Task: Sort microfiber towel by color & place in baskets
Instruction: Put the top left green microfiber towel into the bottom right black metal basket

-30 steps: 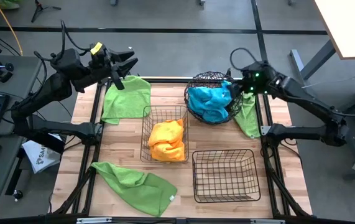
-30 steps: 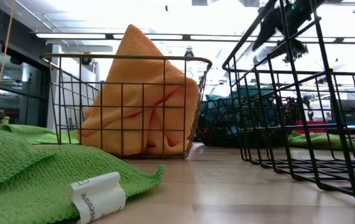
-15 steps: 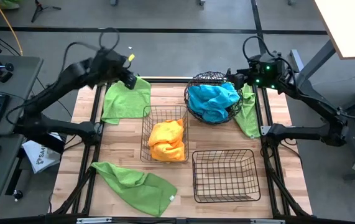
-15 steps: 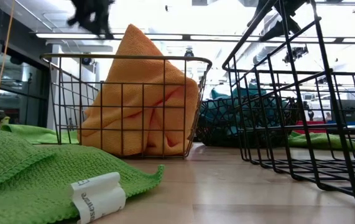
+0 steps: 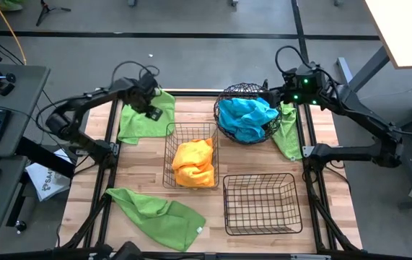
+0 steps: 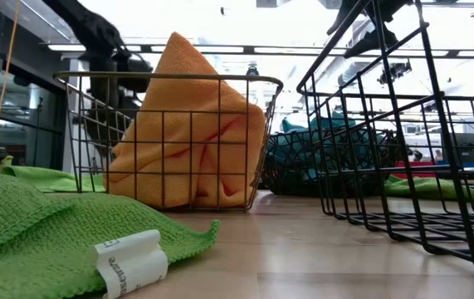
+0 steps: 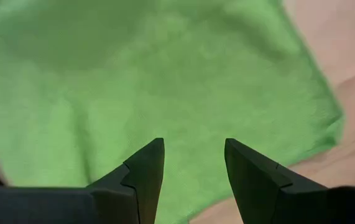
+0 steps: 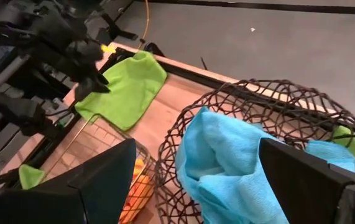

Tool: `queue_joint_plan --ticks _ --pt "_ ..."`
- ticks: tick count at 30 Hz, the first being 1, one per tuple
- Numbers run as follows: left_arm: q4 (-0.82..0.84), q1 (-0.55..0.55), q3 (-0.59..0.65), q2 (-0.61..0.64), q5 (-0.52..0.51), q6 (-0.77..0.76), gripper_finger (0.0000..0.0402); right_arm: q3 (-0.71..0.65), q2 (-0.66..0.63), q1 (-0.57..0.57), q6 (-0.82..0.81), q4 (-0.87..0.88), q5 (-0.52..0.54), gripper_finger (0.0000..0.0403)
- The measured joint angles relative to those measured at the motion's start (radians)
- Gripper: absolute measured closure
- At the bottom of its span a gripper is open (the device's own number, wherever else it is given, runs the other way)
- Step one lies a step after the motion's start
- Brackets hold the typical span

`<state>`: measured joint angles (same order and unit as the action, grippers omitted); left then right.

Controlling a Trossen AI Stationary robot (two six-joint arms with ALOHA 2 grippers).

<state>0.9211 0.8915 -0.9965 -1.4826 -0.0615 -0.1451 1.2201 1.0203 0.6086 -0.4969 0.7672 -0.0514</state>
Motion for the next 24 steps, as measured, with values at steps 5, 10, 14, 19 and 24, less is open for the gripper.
queue_joint_plan --ticks 5,10,14,19,24 --pt "-0.068 -0.004 0.054 -0.012 -0.012 0.0 0.0243 0.0 0.001 -0.009 0.003 0.0 0.055 0.0066" --pt "-0.089 -0.004 0.066 -0.012 -0.077 -0.005 0.0243 0.0 0.001 -0.009 0.0 0.0 0.073 0.0066" --pt "-0.096 -0.004 0.066 -0.011 -0.079 0.02 0.0243 0.0 0.001 -0.009 0.0 -0.001 0.073 0.0066" --pt "-0.128 0.006 0.066 -0.012 -0.068 0.025 0.0233 0.0 0.002 -0.009 0.0 0.0 0.072 0.0066" --pt "-0.138 0.034 0.066 -0.011 -0.056 0.09 0.0188 0.0 0.002 -0.009 0.0 0.0 0.072 0.0066"
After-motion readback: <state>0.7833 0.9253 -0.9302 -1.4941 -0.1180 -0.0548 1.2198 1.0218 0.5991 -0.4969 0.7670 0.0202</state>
